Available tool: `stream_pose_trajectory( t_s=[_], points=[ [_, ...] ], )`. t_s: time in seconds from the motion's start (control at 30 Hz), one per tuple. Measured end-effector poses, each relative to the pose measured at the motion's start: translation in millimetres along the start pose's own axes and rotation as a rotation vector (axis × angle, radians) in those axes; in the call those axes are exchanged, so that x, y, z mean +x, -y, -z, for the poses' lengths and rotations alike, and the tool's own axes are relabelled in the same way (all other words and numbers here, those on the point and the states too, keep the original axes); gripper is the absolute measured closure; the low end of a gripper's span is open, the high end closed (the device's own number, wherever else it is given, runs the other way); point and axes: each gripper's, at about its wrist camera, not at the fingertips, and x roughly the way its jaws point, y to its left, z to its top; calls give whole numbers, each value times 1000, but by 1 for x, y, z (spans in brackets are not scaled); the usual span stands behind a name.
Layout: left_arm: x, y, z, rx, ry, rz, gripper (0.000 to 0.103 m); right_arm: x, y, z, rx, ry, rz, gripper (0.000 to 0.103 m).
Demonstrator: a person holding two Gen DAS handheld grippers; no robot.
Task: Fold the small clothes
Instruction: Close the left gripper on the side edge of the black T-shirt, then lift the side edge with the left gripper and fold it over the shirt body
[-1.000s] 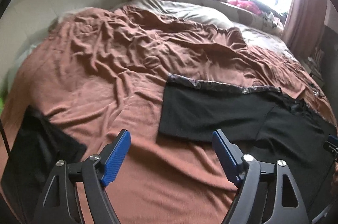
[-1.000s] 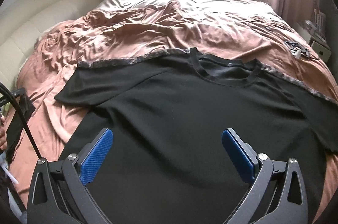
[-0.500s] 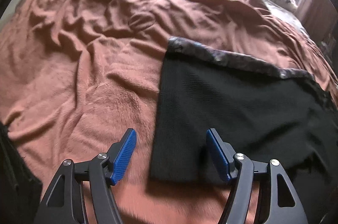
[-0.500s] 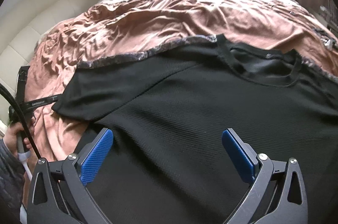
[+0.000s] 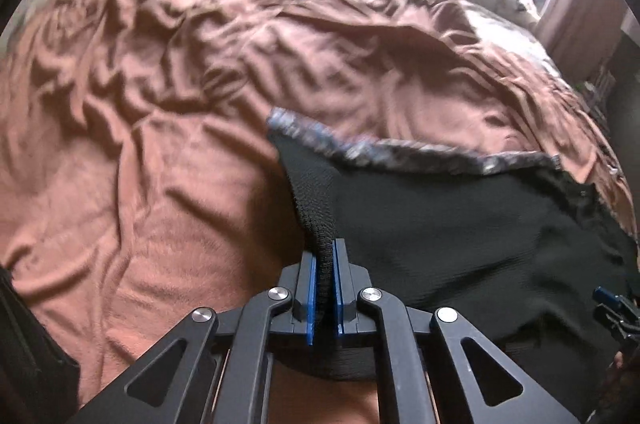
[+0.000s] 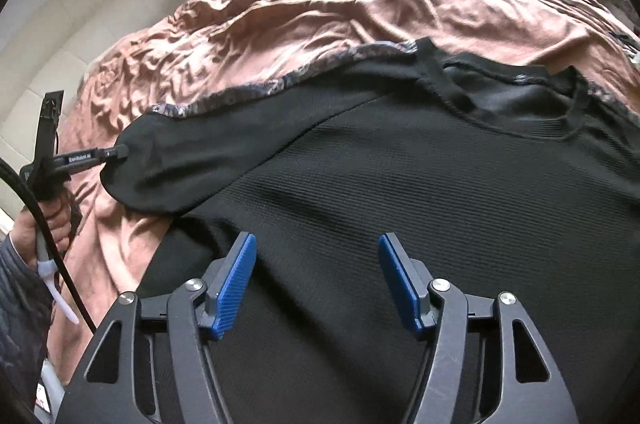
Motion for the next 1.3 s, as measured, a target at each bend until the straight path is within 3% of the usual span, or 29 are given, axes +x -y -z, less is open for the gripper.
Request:
stream_pose_trajectory(
  t_s=[0.3,0.53,0.63,0.87,1.2,1.3],
  points=[
    [-48,66,-30,94,84,9,96,-61,18,16,15,27,30,41],
    [-75,121,-44,161,124,44,96,-122,48,49,44,70,48,23],
    [-81,141,-45,187,130,59,96,-139,61,63,62,94,59,22],
    [-80,190,-45,264,119,56,96,-141,86,79,142,115,44,22],
    [-57,262,-33,345,94,80,96,-148,99,73,150,107,19,22],
    [-42,281,-25,362,70,105,96,-141,109,72,159,100,49,22]
  ],
)
